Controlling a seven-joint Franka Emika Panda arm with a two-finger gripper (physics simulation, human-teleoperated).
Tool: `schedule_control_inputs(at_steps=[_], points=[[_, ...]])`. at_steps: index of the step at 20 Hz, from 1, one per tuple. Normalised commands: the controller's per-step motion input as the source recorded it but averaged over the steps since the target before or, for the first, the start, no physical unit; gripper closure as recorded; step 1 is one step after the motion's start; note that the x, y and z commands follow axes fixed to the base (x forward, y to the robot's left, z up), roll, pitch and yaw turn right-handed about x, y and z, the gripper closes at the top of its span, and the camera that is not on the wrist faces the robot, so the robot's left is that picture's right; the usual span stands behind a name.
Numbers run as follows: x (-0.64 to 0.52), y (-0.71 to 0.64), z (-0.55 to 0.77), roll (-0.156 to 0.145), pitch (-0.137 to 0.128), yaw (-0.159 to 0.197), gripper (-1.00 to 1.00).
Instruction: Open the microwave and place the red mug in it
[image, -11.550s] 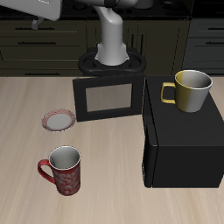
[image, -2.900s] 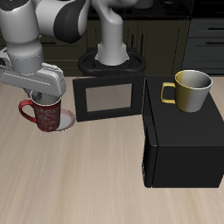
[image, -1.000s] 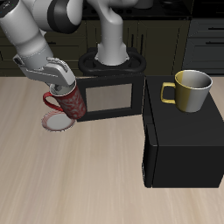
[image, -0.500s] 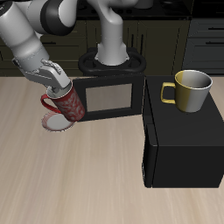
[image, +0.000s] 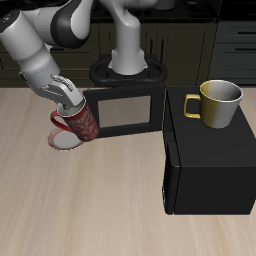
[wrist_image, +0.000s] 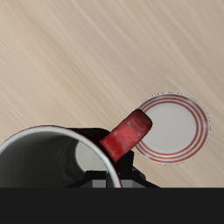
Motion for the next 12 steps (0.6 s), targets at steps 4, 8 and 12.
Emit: schedule_control_inputs(at_steps=[4,8,12], points=[[-0.06,0.05,-0.08,-0.001,0.027,0.007,1.0],[-0.14,0.18,-0.09,0.024,0.018,0.022,1.0],[-0.15,0.16,-0.04,0.011,0.018,0.011,1.0]])
